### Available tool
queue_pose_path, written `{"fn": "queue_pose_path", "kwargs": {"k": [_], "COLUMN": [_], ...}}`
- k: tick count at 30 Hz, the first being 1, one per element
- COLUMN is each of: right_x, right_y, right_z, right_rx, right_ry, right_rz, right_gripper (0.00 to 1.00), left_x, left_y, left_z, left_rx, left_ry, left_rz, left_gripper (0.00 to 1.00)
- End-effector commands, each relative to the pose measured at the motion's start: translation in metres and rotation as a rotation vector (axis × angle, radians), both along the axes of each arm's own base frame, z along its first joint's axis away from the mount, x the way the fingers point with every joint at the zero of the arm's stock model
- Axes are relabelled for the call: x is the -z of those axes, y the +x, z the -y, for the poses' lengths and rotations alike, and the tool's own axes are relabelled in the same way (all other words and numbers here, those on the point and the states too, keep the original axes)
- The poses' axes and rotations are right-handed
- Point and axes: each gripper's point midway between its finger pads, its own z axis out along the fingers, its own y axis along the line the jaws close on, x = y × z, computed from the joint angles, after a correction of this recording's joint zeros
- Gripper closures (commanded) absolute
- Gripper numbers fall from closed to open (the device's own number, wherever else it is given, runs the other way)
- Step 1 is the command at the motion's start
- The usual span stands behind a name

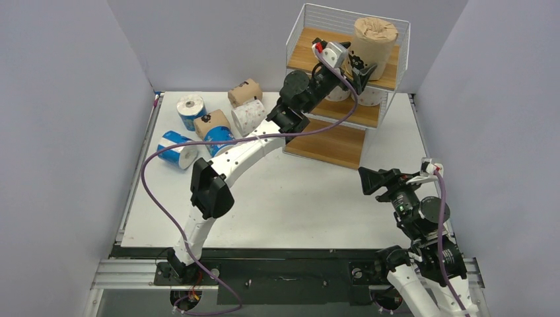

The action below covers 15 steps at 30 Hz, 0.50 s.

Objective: Place and organize the paper towels onto the shelf
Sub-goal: Place the paper towel on the shelf.

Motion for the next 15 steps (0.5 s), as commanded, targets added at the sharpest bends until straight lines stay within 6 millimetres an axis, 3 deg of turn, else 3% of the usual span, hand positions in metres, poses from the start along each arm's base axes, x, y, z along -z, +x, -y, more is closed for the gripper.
{"fn": "queue_pose_path", "kwargs": {"k": [1,9,15], "right_x": [-0.004,-0.001,0.004], "right_y": [-0.003,-0.003,-0.003], "right_z": [0.002,0.003,0.003], "right_rx": [0.002,0.006,0.005], "right_ry": [-0.02,-0.023,-0.024], "right_rz": [0.024,0.02,0.013], "right_gripper": [0.29,0.29,0.29], "left_x": [-0.039,-0.073,-0.073], "left_y": [-0.016,-0.049,-0.069], "left_z": [-0.017,-0.046,-0.073], "left_rx": [0.033,0.066,0.048], "left_ry": [-0.091,-0.138,-0.128], "left_rz": [0.028,0.063,0.063], "left_gripper": [0.04,0.04,0.04]}}
